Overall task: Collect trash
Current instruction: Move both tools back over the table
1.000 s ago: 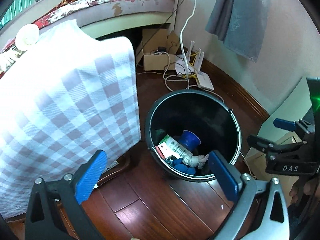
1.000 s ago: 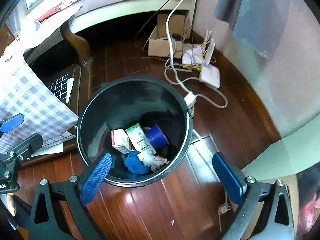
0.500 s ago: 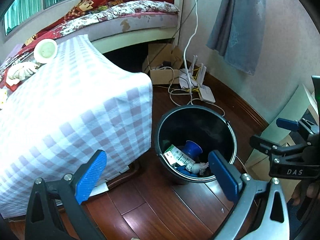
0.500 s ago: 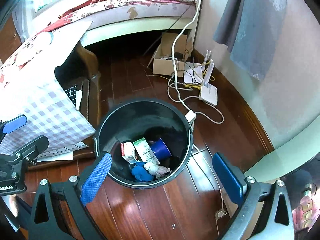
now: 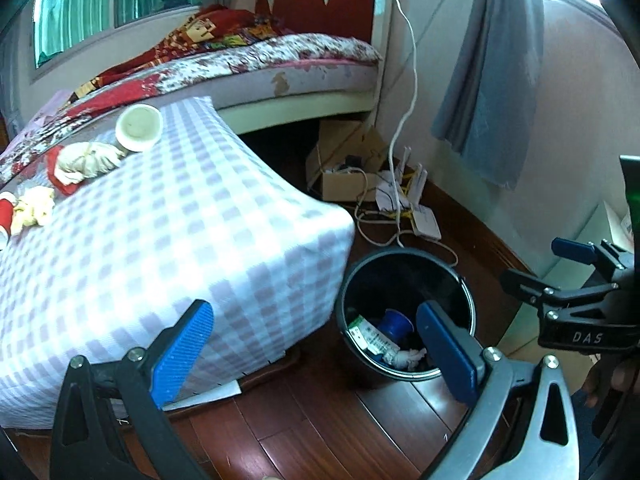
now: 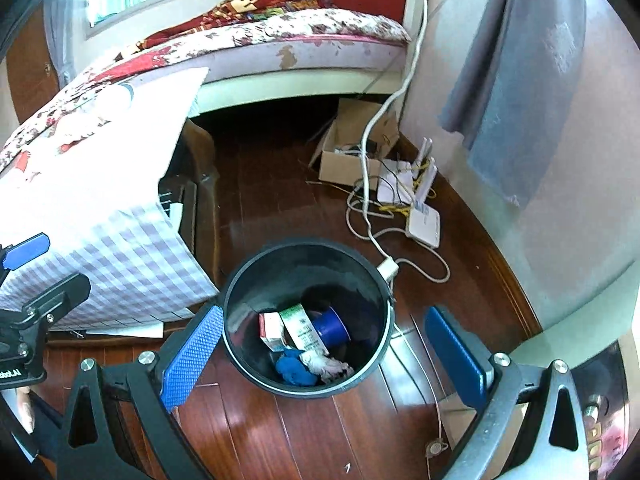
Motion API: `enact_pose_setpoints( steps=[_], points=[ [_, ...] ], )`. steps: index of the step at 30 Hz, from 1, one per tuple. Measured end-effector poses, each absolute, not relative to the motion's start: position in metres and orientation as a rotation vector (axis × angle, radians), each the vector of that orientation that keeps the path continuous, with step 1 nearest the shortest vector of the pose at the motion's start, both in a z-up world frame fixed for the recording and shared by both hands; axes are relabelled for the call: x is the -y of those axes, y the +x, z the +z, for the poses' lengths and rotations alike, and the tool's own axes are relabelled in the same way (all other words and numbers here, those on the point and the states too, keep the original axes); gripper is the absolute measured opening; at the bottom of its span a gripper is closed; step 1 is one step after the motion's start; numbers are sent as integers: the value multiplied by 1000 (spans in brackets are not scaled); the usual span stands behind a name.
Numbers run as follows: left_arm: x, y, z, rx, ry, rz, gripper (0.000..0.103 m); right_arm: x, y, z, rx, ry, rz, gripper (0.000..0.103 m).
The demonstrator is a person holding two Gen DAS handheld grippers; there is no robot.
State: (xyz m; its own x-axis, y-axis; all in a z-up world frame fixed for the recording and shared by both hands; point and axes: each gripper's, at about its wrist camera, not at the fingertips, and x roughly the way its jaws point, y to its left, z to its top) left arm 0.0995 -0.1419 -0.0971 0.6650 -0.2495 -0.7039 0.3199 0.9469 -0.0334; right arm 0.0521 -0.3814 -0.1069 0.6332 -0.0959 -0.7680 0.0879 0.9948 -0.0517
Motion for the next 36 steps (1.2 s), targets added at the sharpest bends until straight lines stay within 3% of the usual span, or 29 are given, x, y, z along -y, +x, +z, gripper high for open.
enact_pose_setpoints(
  steps=[36],
  points=[
    [-53,124,-65,-713,-28,32,102,208,132,-68,-796,-104,231,102]
  ],
)
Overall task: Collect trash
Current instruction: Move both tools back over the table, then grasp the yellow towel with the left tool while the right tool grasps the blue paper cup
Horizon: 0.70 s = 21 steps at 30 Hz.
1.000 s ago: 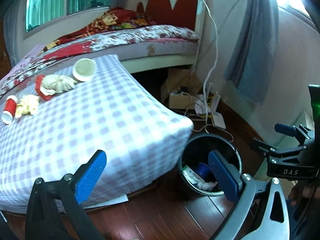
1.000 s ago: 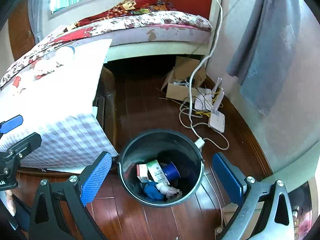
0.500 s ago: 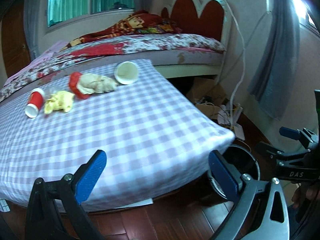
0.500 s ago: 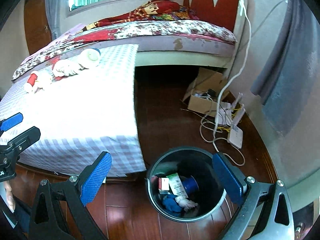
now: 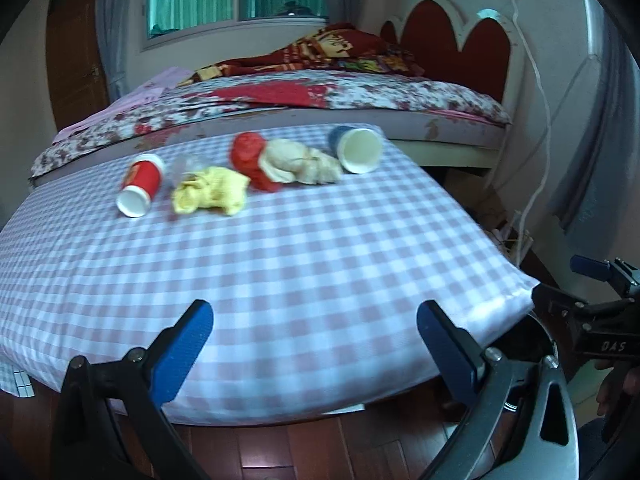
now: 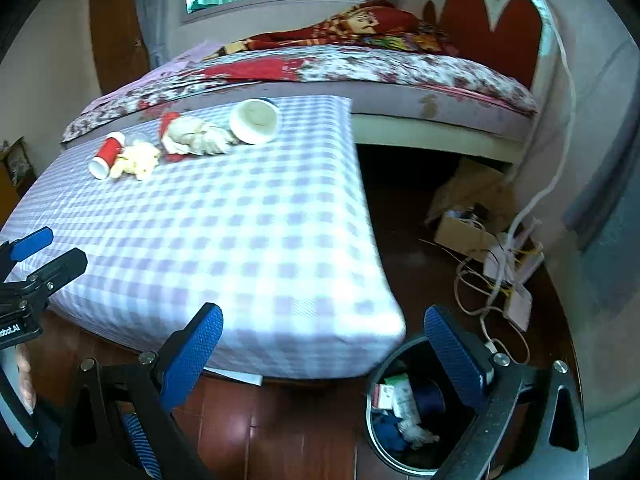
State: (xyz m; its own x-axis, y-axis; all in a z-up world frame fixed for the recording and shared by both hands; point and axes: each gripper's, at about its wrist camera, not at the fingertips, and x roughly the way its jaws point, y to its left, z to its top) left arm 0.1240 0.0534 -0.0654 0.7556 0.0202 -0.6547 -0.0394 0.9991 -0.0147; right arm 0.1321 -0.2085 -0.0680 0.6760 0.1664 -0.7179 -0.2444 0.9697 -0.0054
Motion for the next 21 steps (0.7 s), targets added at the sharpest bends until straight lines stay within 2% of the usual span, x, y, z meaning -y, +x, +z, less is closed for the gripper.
enact_pose_setpoints(
  steps=[5,13,21],
  points=[
    [-93,138,-64,-713,-82,84,101,185,150,-60,-774,-105,269,102],
    [-141,183,-67,-701,-162,131,92,146,199,-53,-717,-114,272,102],
    [-159,250,-81,-736,-220,137,90,126,282,-62,-776,-107,269,102]
  ],
)
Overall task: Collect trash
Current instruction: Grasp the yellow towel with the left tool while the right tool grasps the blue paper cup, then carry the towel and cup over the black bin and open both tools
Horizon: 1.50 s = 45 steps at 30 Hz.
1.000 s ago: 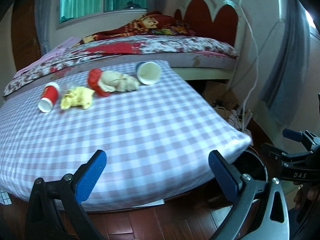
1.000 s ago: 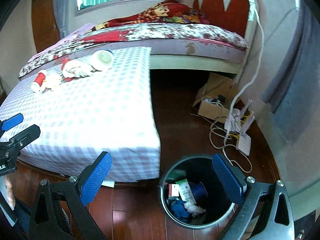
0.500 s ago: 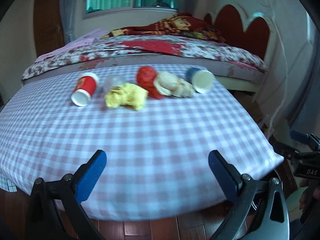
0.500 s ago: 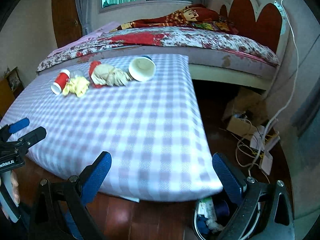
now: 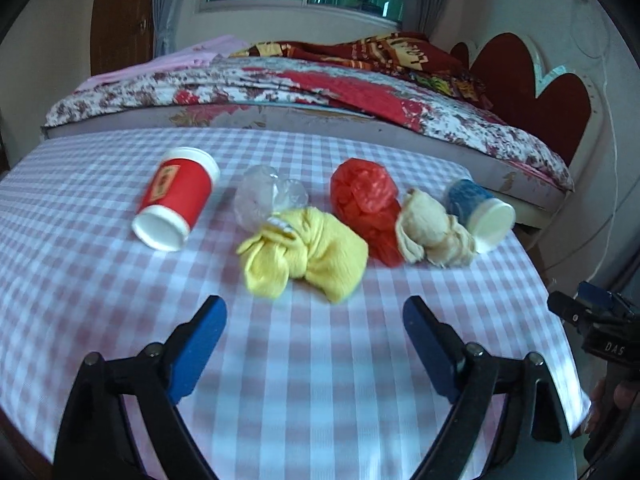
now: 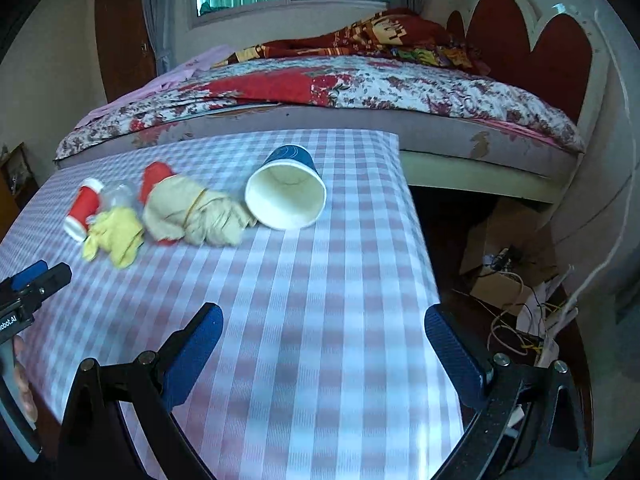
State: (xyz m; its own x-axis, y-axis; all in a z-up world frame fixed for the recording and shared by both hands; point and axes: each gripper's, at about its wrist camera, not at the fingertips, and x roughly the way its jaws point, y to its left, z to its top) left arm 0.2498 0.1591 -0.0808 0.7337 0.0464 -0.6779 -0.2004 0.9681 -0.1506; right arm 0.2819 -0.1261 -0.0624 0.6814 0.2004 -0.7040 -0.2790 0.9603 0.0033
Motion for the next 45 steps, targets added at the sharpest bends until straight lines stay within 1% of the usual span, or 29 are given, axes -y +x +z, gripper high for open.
enact_pose_setpoints(
  steps=[6,8,10,11,13,14,15,16,17,18,19,20,21,22,23,24,26,34,41,42,44,45],
  points=[
    [-161,290,-96,-782,-226,152,90,111,329,-78,-805,-108,277,102],
    [-162,300,-100,-803,-232,164,86,107,346,-81,-811,-90,281,102],
    [-166,305,-103,-817,-241,172,80,102,362,-85,-821,-73,281,100],
    [-166,307,-104,-824,-246,172,78,100,369,-86,-825,-69,281,95],
    [-169,308,-105,-831,-260,165,71,95,383,-89,-839,-53,284,89],
    [-170,307,-105,-828,-265,164,68,93,389,-91,-849,-44,284,85],
    [-172,306,-105,-826,-276,162,63,93,393,-92,-852,-39,283,81],
    [-175,304,-106,-822,-288,154,56,92,397,-93,-854,-37,280,71],
    [-177,304,-106,-822,-295,150,53,92,400,-94,-861,-30,280,60],
    [-178,302,-106,-819,-302,144,49,92,401,-96,-870,-21,283,54],
    [-180,300,-107,-818,-307,137,45,92,403,-96,-874,-16,287,42],
    [-181,300,-107,-818,-313,126,42,93,402,-97,-877,-13,290,33],
    [-182,298,-108,-816,-322,112,33,93,401,-97,-876,-14,298,27],
    [-183,296,-109,-820,-324,103,26,93,401,-98,-880,-5,313,11],
    [-183,292,-109,-815,-325,95,24,95,399,-98,-885,5,326,10],
    [-183,289,-107,-812,-322,92,19,96,395,-96,-875,4,323,8],
    [-182,282,-104,-799,-317,77,16,98,389,-92,-865,9,332,4],
    [-176,253,-89,-745,-283,55,8,108,358,-80,-820,9,333,3],
    [-174,241,-91,-742,-269,44,8,123,326,-69,-785,25,327,3],
    [-174,241,-92,-748,-268,43,10,124,324,-69,-787,26,330,3],
    [-174,240,-93,-747,-268,80,25,125,320,-70,-789,20,331,3],
    [-172,237,-91,-733,-272,83,52,126,319,-71,-790,20,331,3]
  ],
)
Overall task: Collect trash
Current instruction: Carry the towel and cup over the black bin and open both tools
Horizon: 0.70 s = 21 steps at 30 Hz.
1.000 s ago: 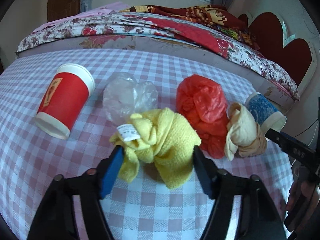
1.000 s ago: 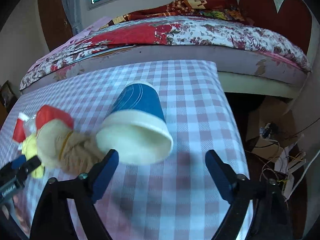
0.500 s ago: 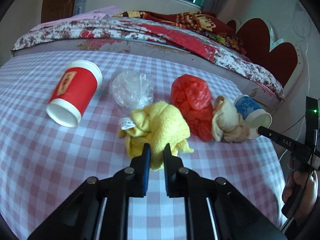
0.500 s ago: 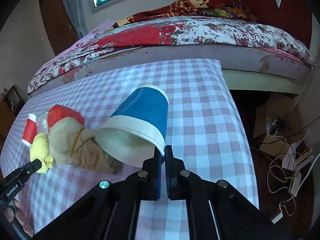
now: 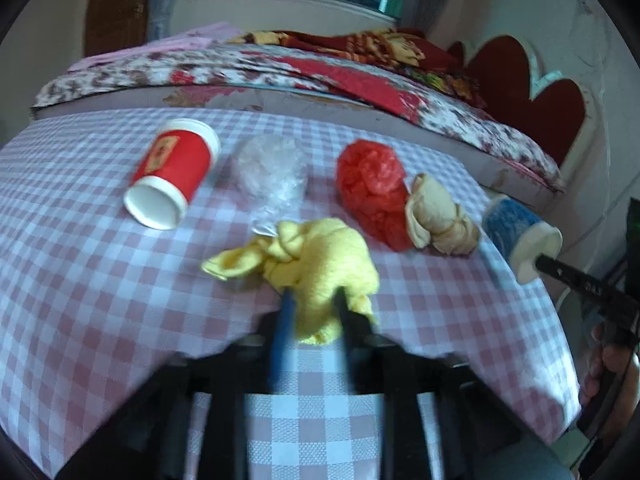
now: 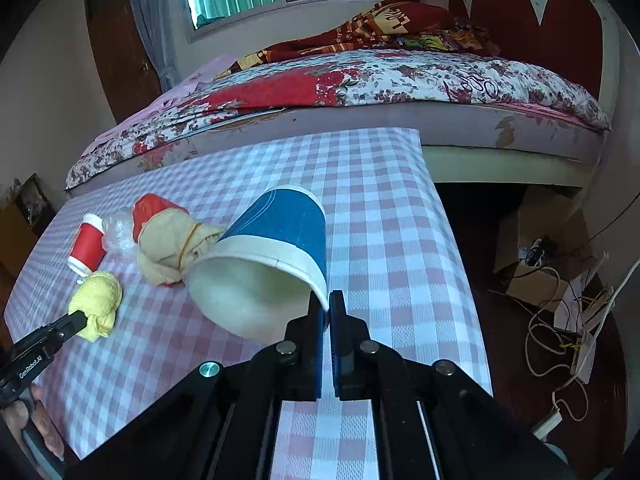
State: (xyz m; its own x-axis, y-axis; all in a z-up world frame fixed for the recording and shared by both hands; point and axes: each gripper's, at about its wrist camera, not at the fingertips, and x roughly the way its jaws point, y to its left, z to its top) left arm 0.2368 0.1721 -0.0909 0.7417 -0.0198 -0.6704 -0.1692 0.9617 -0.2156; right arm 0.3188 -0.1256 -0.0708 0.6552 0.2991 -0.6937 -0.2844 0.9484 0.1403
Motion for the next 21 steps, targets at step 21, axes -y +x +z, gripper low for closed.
enact_pose_setpoints(
  steps=[21],
  points=[
    [-129,226,-75,-739,-170,36,40,143,286,-56,-759,49,323,3]
  ],
)
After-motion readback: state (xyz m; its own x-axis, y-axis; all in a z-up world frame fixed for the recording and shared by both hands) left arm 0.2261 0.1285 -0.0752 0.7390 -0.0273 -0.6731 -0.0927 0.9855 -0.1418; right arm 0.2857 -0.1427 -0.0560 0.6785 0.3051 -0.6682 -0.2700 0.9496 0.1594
